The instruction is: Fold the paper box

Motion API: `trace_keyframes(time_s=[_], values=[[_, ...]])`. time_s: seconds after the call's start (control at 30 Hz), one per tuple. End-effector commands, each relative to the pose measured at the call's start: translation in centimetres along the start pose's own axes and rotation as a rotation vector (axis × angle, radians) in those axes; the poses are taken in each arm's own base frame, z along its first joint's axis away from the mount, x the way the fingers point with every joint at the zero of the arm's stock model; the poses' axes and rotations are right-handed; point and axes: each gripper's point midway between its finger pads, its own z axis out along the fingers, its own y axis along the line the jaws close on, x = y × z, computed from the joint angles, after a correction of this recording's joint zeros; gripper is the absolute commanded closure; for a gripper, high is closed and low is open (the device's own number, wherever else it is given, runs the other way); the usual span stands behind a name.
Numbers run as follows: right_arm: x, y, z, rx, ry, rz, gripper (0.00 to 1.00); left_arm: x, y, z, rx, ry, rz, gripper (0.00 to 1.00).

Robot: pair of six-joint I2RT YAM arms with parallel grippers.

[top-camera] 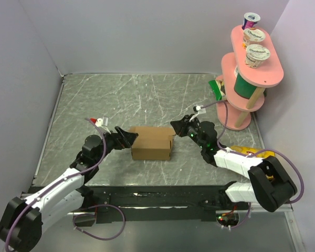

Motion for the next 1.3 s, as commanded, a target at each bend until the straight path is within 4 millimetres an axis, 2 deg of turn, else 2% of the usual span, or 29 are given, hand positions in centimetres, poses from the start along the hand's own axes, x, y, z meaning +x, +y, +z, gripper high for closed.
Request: trace_keyframes(time_s=[0.0, 0.03, 0.07, 0.13, 0.17, 0.2, 0.23, 0.27, 0.3, 0.4, 0.43, 0.47, 0.57, 0.63, 0.8, 0.83, 0.87, 0.93, 0.97, 1.03, 1.1, 1.13, 1.27], values=[[-2.1, 1.3, 0.5, -0.045, -0.056, -0.064, 0.72, -0.5, 1.8, -0.8, -0.108, -0.020, -0.017, 0.04], [-2.3, 1.2, 0.3, -0.027, -0.043, -0.053, 0.65, -0.2, 1.9, -1.0, -0.117, -0.015, -0.044, 0.04], [-2.7, 1.0, 0.4, 0.003, -0.033, -0.031, 0.41, -0.1, 2.5, -1.3, -0.135, -0.016, -0.064, 0.04], [-1.2, -0.5, -0.3, 0.087, 0.064, 0.017, 0.27, 0.0, 3.1, -1.4, -0.154, -0.013, -0.134, 0.04], [-1.0, -0.8, -0.5, 0.109, 0.087, 0.029, 0.14, 0.4, 4.1, -1.4, -0.171, -0.004, -0.167, 0.04], [-0.5, -1.2, -0.8, 0.140, 0.116, 0.049, 0.10, 0.4, 3.4, -1.2, -0.123, 0.009, -0.214, 0.04], [0.4, -1.9, -1.4, 0.192, 0.166, 0.082, 0.07, 0.7, 4.0, -1.2, -0.134, 0.017, -0.243, 0.03], [0.7, -2.4, -1.7, 0.214, 0.185, 0.098, 0.07, 0.7, 5.2, -1.0, -0.170, 0.018, -0.274, 0.02], [1.2, -2.7, -1.9, 0.230, 0.202, 0.108, 0.08, 0.7, 5.6, -0.8, -0.182, 0.019, -0.293, 0.05], [3.6, -4.7, -2.3, 0.314, 0.262, 0.133, 0.30, 0.6, 7.8, -0.4, -0.282, 0.020, -0.272, 0.16], [4.1, -5.7, -2.5, 0.358, 0.267, 0.137, 0.41, 0.2, 8.5, -0.2, -0.323, 0.012, -0.257, 0.22], [4.6, -6.1, -2.5, 0.372, 0.277, 0.130, 0.45, 0.8, 9.5, -0.2, -0.366, 0.033, -0.256, 0.34], [6.5, -7.7, -2.8, 0.425, 0.323, 0.113, 0.53, 1.8, 10.8, 0.0, -0.403, 0.074, -0.260, 0.52], [7.7, -8.3, -2.8, 0.440, 0.354, 0.105, 0.57, 2.7, 10.9, 0.2, -0.392, 0.108, -0.264, 0.58], [9.5, -8.6, -2.1, 0.434, 0.404, 0.107, 0.61, 4.6, 12.5, 1.5, -0.417, 0.170, -0.256, 0.59], [9.7, -8.2, -1.8, 0.421, 0.411, 0.110, 0.62, 4.3, 12.3, 2.0, -0.399, 0.172, -0.249, 0.59], [9.9, -8.1, -1.7, 0.417, 0.415, 0.110, 0.63, 5.0, 12.2, 2.4, -0.382, 0.204, -0.250, 0.59], [10.3, -7.7, -1.2, 0.405, 0.429, 0.106, 0.63, 4.4, 11.4, 3.5, -0.326, 0.200, -0.239, 0.59], [10.7, -7.3, -1.0, 0.396, 0.440, 0.103, 0.63, 4.9, 11.5, 3.9, -0.320, 0.218, -0.242, 0.59], [11.1, -6.9, -0.5, 0.384, 0.454, 0.107, 0.64, 4.4, 10.4, 4.9, -0.258, 0.221, -0.232, 0.60], [11.6, -6.3, -0.2, 0.370, 0.467, 0.106, 0.65, 5.2, 9.9, 5.5, -0.239, 0.256, -0.228, 0.62], [11.5, -6.0, 0.1, 0.361, 0.464, 0.106, 0.65, 4.9, 9.4, 6.1, -0.219, 0.255, -0.222, 0.62], [11.8, -4.5, 0.7, 0.329, 0.475, 0.087, 0.65, 6.5, 7.3, 7.1, -0.175, 0.299, -0.211, 0.62]])
